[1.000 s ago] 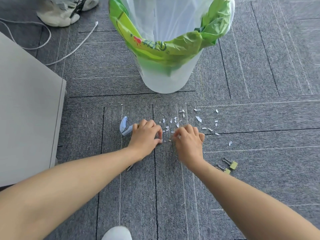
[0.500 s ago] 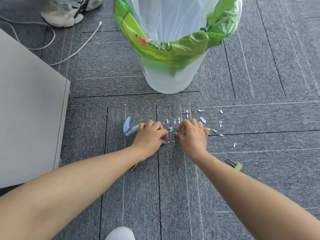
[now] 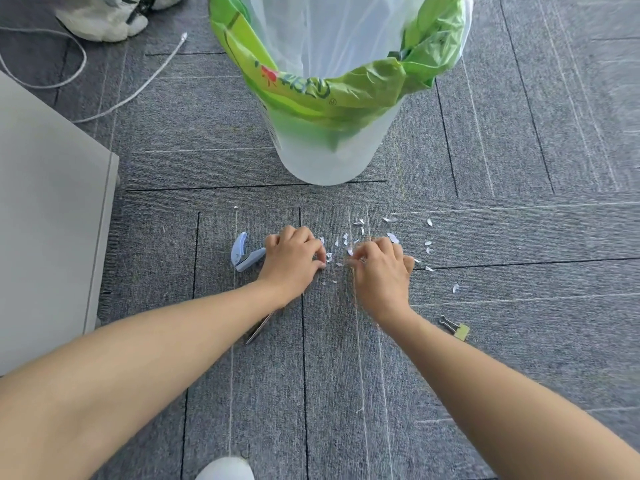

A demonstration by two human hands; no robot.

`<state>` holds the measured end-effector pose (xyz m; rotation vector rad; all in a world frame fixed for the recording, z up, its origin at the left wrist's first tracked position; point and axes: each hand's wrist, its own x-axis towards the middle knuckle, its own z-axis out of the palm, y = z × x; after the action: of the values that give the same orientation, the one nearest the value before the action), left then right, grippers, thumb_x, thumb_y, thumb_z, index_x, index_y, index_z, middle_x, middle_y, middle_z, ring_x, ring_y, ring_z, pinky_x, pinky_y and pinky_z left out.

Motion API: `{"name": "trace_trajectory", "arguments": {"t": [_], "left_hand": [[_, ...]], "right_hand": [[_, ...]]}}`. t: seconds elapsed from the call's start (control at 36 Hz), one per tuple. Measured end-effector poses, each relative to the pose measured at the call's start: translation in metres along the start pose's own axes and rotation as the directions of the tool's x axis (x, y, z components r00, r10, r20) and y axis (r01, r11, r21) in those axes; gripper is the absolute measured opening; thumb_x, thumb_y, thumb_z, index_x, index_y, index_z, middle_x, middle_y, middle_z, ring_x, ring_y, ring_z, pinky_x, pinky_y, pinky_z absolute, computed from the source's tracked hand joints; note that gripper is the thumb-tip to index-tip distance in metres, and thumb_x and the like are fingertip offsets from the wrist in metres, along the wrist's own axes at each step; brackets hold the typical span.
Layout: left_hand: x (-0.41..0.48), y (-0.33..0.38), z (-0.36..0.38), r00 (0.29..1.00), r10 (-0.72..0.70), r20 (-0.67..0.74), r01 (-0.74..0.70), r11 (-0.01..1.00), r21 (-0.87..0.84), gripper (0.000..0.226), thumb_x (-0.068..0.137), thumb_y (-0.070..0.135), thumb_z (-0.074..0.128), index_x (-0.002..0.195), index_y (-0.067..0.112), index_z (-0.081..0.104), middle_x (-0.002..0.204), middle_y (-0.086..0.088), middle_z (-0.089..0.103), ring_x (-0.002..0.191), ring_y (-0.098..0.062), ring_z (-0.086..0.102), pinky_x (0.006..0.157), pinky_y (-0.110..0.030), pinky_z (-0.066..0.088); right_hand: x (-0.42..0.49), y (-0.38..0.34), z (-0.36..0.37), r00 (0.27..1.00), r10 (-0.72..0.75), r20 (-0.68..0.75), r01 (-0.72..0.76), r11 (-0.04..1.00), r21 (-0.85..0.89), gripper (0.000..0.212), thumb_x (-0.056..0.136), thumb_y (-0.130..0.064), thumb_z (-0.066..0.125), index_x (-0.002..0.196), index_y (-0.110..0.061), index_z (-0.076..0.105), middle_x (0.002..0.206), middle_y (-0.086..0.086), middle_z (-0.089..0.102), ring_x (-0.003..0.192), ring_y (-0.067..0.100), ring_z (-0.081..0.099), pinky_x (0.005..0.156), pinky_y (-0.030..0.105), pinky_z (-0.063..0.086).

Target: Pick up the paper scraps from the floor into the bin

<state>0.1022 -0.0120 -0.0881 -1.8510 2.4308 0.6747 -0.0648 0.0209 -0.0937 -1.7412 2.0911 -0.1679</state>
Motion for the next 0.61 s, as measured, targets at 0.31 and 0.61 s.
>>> {"name": "trace_trajectory", "arguments": {"t": [0.31, 0.61], "left_hand": [[0.002, -0.001, -0.004, 1.0, -0.012, -0.017, 0.011, 0.999, -0.035, 0.011, 0.085, 0.046, 0.065, 0.091, 0.036, 0.063, 0.103, 0.017, 0.046, 0.107, -0.013, 0.035, 0.09, -0.036, 0.023], [0.004, 0.006, -0.002, 0.999, -0.038, -0.029, 0.036, 0.997, -0.063, 0.01, 0.088, 0.044, 0.062, 0.093, 0.035, 0.063, 0.107, 0.014, 0.049, 0.111, -0.014, 0.036, 0.093, -0.038, 0.024]], "right_hand": [[0.01, -0.006, -0.004, 0.998, 0.06, 0.009, -0.061, 0.996, 0.073, 0.006, 0.089, -0.041, 0.061, 0.092, -0.036, 0.061, 0.102, -0.013, 0.05, 0.106, 0.014, 0.041, 0.09, 0.037, 0.027], [0.02, -0.008, -0.004, 0.998, 0.054, -0.026, -0.052, 0.996, 0.078, 0.032, 0.085, -0.036, 0.068, 0.111, -0.04, 0.049, 0.101, -0.013, 0.056, 0.101, 0.014, 0.046, 0.09, 0.037, 0.031]]}}
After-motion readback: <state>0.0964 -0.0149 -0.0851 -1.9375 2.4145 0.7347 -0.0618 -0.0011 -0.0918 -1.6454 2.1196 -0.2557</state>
